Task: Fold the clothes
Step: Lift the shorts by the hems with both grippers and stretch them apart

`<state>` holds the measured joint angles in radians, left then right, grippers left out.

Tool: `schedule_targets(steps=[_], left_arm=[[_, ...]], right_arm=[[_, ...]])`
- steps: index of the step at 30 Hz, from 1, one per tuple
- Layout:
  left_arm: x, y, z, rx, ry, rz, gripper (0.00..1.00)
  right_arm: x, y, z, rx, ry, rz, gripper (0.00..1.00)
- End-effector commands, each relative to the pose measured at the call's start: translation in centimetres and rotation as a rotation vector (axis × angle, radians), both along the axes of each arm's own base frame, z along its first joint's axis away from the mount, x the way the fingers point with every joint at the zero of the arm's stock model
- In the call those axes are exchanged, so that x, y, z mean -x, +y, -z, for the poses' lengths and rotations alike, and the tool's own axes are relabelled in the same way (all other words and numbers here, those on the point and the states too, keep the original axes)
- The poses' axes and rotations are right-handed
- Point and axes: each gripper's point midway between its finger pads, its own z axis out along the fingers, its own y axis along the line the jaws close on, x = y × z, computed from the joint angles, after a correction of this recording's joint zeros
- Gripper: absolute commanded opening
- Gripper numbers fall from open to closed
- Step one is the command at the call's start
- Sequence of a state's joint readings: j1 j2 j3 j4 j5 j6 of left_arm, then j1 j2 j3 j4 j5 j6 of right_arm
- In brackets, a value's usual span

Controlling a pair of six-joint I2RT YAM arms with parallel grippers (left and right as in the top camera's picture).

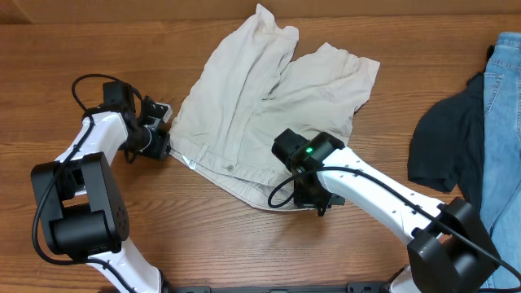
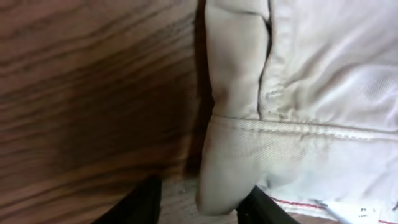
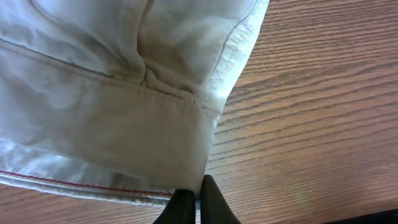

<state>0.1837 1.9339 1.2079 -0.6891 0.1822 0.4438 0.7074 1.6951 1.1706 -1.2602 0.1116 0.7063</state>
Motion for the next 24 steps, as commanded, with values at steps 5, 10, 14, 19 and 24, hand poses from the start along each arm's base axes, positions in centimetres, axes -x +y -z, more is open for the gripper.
schedule_targets(steps=[5, 10, 14, 19, 24], left_arm=[[-0.5, -0.2, -0.3, 0.010, -0.026, -0.012, 0.05], [-0.7, -0.3, -0.4, 0.019, -0.034, -0.024, 0.04], [-1.0, 1.4, -1.7, -0.022, -0.045, -0.142, 0.04], [-1.5, 3.2, -8.6, -0.029, -0.152, -0.225, 0.04], [-1.1, 4.6, -18.4, -0.068, -0.327, -0.308, 0.04]], right_arm=[[-0.5, -0.1, -0.6, -0.006, -0.037, 0.001, 0.05], [-0.5, -0.1, -0.6, -0.006, -0.036, 0.001, 0.04], [-0.5, -0.1, -0.6, -0.006, -0.037, 0.001, 0.04], [-1.9, -0.5, -2.2, 0.017, -0.120, -0.002, 0.04], [-5.8, -1.5, -9.0, 0.015, -0.353, 0.030, 0.04]])
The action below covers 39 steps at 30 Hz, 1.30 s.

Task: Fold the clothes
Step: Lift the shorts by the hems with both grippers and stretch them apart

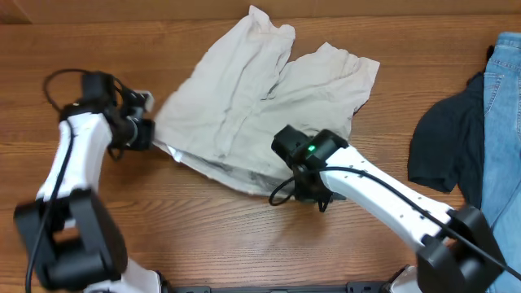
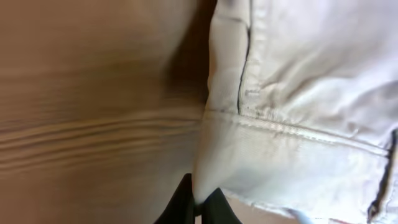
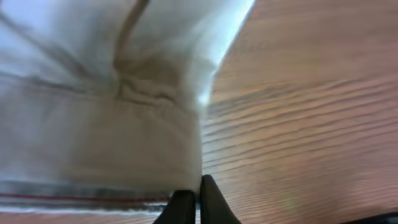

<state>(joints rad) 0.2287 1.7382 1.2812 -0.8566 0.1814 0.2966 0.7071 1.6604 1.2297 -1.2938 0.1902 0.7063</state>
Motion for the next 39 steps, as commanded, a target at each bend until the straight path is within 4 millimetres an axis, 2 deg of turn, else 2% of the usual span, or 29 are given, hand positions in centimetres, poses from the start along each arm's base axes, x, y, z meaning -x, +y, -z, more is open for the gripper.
schedule_targets(steps=[1, 3, 5, 6, 8, 10, 12, 13, 14, 15, 16, 17, 18, 19, 20, 21, 22, 23, 25, 26, 27, 29, 30, 31, 33, 34, 36, 37, 39], left_arm=[[-1.1, 3.1, -13.3, -0.111, -0.294, -0.138, 0.04], [0.0, 3.3, -19.0, -0.157, -0.393, -0.152, 0.04], [1.5, 3.6, -24.2, -0.211, -0.485, -0.176, 0.04], [2.4, 3.7, -26.8, -0.232, -0.533, -0.198, 0.04], [4.6, 3.4, -32.7, -0.235, -0.663, -0.269, 0.04], [6.4, 1.9, -37.4, -0.185, -0.795, -0.263, 0.04], [8.2, 0.4, -41.2, -0.171, -0.905, -0.215, 0.04], [9.2, 0.2, -42.9, -0.179, -0.953, -0.216, 0.04], [10.1, 0.0, -44.4, -0.185, -0.997, -0.215, 0.04], [11.0, -0.3, -45.8, -0.188, -1.035, -0.215, 0.04], [12.5, -0.7, -47.7, -0.182, -1.091, -0.229, 0.04], [13.0, -0.7, -48.3, -0.172, -1.107, -0.244, 0.04], [13.7, -0.5, -48.8, -0.144, -1.123, -0.303, 0.04], [14.4, -0.1, -49.1, -0.052, -1.130, -0.425, 0.04], [14.5, -0.6, -49.0, 0.037, -1.122, -0.466, 0.04], [14.2, -1.9, -49.0, 0.101, -1.113, -0.411, 0.04], [13.9, -2.5, -48.8, 0.113, -1.103, -0.371, 0.04], [13.8, -2.3, -48.4, 0.100, -1.087, -0.376, 0.04], [14.2, -0.4, -47.2, 0.042, -1.045, -0.493, 0.04], [14.2, -0.4, -46.8, 0.057, -1.029, -0.508, 0.04], [14.0, -1.5, -46.6, 0.107, -1.010, -0.462, 0.04], [13.3, -4.0, -45.2, 0.206, -0.931, -0.345, 0.04], [13.1, -4.3, -43.9, 0.207, -0.875, -0.324, 0.04], [13.0, -3.8, -42.4, 0.176, -0.811, -0.336, 0.04], [12.5, -2.4, -39.8, 0.121, -0.700, -0.396, 0.04], [11.3, -2.8, -39.1, 0.153, -0.668, -0.371, 0.04], [9.1, -5.9, -40.1, 0.319, -0.683, -0.215, 0.04], [8.7, -7.2, -40.9, 0.385, -0.696, -0.153, 0.04], [9.2, -9.3, -42.5, 0.460, -0.730, -0.021, 0.04]], right_arm=[[-5.1, -1.8, -8.9, -0.021, -0.321, 0.065, 0.04], [-7.0, -3.5, -13.0, -0.043, -0.430, 0.137, 0.04], [-8.6, -6.1, -17.3, -0.054, -0.544, 0.228, 0.04], [-9.4, -7.7, -20.0, -0.074, -0.609, 0.284, 0.04], [-10.2, -9.2, -24.1, -0.149, -0.692, 0.314, 0.04], [-11.1, -9.8, -28.4, -0.196, -0.789, 0.218, 0.04], [-11.5, -10.8, -32.3, -0.227, -0.899, 0.221, 0.04], [-11.4, -9.9, -34.2, -0.313, -0.932, 0.184, 0.04], [-11.1, -7.7, -36.3, -0.417, -0.958, 0.058, 0.04], [-10.7, -6.7, -38.0, -0.442, -0.996, -0.044, 0.04], [-10.4, -8.4, -40.4, -0.347, -1.089, -0.041, 0.04], [-10.3, -10.2, -41.5, -0.283, -1.141, 0.031, 0.04], [-10.0, -11.1, -42.3, -0.277, -1.175, 0.088, 0.04], [-9.6, -10.3, -43.1, -0.342, -1.185, 0.068, 0.04], [-9.2, -8.9, -43.4, -0.419, -1.172, 0.015, 0.04], [-8.7, -6.9, -43.4, -0.501, -1.140, -0.065, 0.04], [-8.6, -6.3, -43.2, -0.497, -1.126, -0.114, 0.04], [-8.8, -6.8, -42.9, -0.444, -1.127, -0.131, 0.04], [-9.6, -11.2, -42.1, -0.217, -1.144, 0.030, 0.04], [-9.6, -12.6, -41.6, -0.182, -1.140, 0.117, 0.04], [-9.5, -12.8, -41.1, -0.201, -1.122, 0.150, 0.04], [-9.3, -10.3, -39.0, -0.356, -1.006, 0.131, 0.04], [-9.1, -8.6, -37.6, -0.427, -0.924, 0.089, 0.04], [-8.9, -7.7, -36.1, -0.458, -0.845, 0.069, 0.04], [-9.2, -7.8, -33.8, -0.420, -0.755, 0.079, 0.04], [-10.6, -8.4, -33.8, -0.378, -0.785, 0.099, 0.04], [-13.2, -8.0, -35.7, -0.399, -0.894, 0.074, 0.04], [-13.6, -7.1, -36.7, -0.443, -0.926, 0.037, 0.04], [-12.6, -5.5, -39.2, -0.531, -0.978, -0.075, 0.04]])
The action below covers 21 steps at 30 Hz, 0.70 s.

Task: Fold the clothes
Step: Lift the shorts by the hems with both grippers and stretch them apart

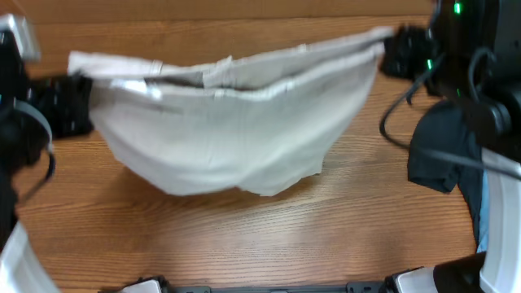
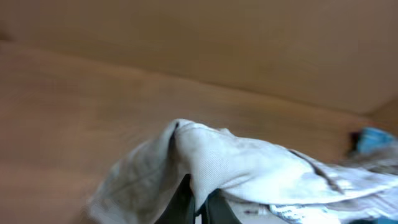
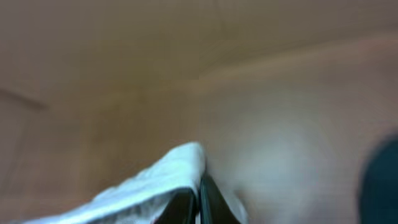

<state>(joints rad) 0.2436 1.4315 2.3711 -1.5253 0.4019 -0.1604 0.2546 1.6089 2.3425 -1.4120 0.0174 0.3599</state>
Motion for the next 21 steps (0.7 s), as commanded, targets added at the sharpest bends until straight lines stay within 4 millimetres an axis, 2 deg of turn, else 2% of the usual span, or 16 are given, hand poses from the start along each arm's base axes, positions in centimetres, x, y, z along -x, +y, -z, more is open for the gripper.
schedule_targets(steps=[1, 4, 5, 8, 11, 13, 15, 17, 18, 21], left_arm=[[0.9, -4.3, -3.0, 0.055, -0.121, 0.269, 0.04], [2.1, -1.6, -0.8, -0.066, -0.023, 0.122, 0.04], [2.6, -1.8, -0.2, -0.054, 0.010, 0.127, 0.04], [2.9, -4.1, 0.0, 0.003, 0.018, 0.241, 0.04], [2.1, -3.5, -0.3, -0.020, -0.003, 0.217, 0.04], [1.8, -3.9, -1.0, -0.016, -0.040, 0.241, 0.04], [1.3, -4.0, -2.2, -0.034, -0.100, 0.256, 0.04], [0.4, -3.5, -3.6, -0.073, -0.169, 0.240, 0.04], [-0.3, -3.5, -5.1, -0.056, -0.230, 0.232, 0.04], [-1.4, -3.4, -8.1, -0.077, -0.364, 0.232, 0.04]], right_arm=[[2.0, 0.5, -4.6, -0.009, -0.156, -0.110, 0.04], [3.6, -1.0, -5.4, 0.054, -0.189, -0.075, 0.04], [3.7, -1.9, -5.4, 0.079, -0.187, -0.032, 0.04], [2.9, -3.2, -4.2, 0.122, -0.149, 0.038, 0.04], [2.6, -2.8, -3.5, 0.083, -0.112, 0.035, 0.04], [2.9, -1.3, -3.9, 0.113, -0.143, -0.092, 0.04], [3.2, -1.0, -4.8, 0.133, -0.185, -0.128, 0.04], [3.2, -2.0, -5.9, 0.125, -0.223, -0.062, 0.04], [3.5, -3.5, -6.5, 0.096, -0.234, 0.052, 0.04], [4.6, -4.3, -7.9, 0.084, -0.281, 0.092, 0.04]])
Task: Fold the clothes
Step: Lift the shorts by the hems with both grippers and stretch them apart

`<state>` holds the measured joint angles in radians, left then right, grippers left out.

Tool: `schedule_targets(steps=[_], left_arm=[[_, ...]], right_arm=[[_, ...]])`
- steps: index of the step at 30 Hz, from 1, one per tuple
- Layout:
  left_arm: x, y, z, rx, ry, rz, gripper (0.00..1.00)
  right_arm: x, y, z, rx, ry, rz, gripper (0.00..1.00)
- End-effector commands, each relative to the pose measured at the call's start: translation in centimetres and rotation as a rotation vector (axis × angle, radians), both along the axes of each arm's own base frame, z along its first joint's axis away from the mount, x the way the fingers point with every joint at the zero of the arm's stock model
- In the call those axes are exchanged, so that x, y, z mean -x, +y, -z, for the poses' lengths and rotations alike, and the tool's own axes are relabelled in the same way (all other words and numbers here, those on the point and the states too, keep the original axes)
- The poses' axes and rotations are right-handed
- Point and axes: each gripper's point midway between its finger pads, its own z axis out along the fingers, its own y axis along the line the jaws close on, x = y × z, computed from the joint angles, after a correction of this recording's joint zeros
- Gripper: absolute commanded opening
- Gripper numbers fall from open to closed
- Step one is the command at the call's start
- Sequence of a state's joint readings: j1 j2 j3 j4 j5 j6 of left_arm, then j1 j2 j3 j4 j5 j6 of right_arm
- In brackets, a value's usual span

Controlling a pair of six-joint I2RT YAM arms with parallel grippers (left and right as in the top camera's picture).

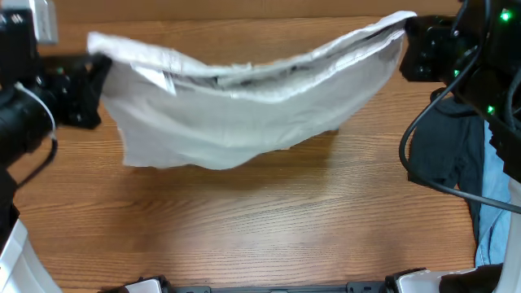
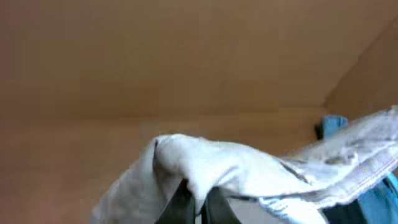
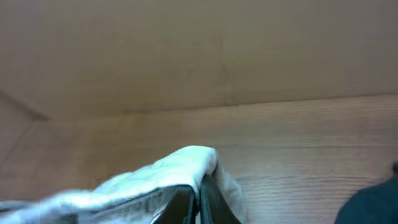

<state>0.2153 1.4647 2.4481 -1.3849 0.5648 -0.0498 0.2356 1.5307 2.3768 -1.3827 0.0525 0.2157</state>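
The beige shorts (image 1: 244,114) hang in the air above the wooden table (image 1: 244,236), stretched wide by the waistband. My left gripper (image 1: 96,61) is shut on the waistband's left end, seen up close as a cloth fold (image 2: 186,162) above the left gripper (image 2: 199,202). My right gripper (image 1: 405,37) is shut on the waistband's right end, where cloth (image 3: 186,165) drapes over the right gripper (image 3: 199,199). The legs of the shorts hang down toward the table.
A dark garment (image 1: 452,155) and blue jeans (image 1: 496,212) lie at the table's right edge, beneath my right arm. A brown wall (image 3: 186,50) rises behind the table.
Both grippers still hold the shorts aloft. The garment has shifted slightly right and farther back, and its hanging edge sits higher in the overhead view.
The shorts lay crumpled on the table, my right gripper shut on one waistband corner and my left open beside the other. Then the left was shut on its corner too. After that both held the shorts lifted and spread wide, as they do now.
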Motion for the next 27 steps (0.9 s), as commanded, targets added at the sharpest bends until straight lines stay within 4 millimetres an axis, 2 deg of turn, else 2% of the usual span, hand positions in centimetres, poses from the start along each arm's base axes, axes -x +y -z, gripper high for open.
schedule_targets(steps=[1, 4, 7, 10, 12, 13, 15, 17, 20, 24, 27], left_arm=[[-0.5, -0.3, -4.4, -0.012, -0.186, 0.017, 0.04], [-2.2, 0.3, -7.1, -0.016, -0.304, 0.001, 0.04], [-3.6, 0.0, -7.8, 0.087, -0.305, 0.020, 0.04], [-3.9, -1.2, -5.8, 0.183, -0.186, 0.087, 0.04], [-3.4, -1.7, -3.1, 0.188, -0.071, 0.109, 0.04], [-2.5, -1.7, -1.6, 0.148, -0.025, 0.114, 0.04], [-1.2, -1.2, -0.3, 0.084, 0.012, 0.074, 0.04], [0.2, -0.8, -0.2, 0.033, 0.009, 0.043, 0.04], [4.3, -0.4, -1.2, -0.072, -0.058, -0.019, 0.04], [9.7, 0.3, -3.4, -0.162, -0.182, -0.124, 0.04], [11.9, 1.3, -4.1, -0.171, -0.217, -0.223, 0.04]], right_arm=[[2.6, -2.5, -4.3, -0.028, -0.148, 0.106, 0.04], [3.0, -2.6, -6.4, 0.021, -0.240, 0.078, 0.04], [2.7, -1.9, -6.5, 0.006, -0.243, 0.048, 0.04], [2.8, -1.1, -5.3, -0.026, -0.191, 0.014, 0.04], [3.3, -1.2, -4.6, -0.026, -0.158, 0.016, 0.04], [3.8, -1.1, -4.5, -0.029, -0.152, 0.005, 0.04], [4.6, -0.1, -4.8, -0.049, -0.156, -0.062, 0.04], [5.2, 0.7, -5.0, -0.068, -0.162, -0.112, 0.04], [7.4, 1.4, -6.1, -0.100, -0.193, -0.176, 0.04], [10.3, 0.8, -8.1, -0.128, -0.270, -0.180, 0.04], [12.6, 1.2, -9.6, -0.152, -0.333, -0.232, 0.04]])
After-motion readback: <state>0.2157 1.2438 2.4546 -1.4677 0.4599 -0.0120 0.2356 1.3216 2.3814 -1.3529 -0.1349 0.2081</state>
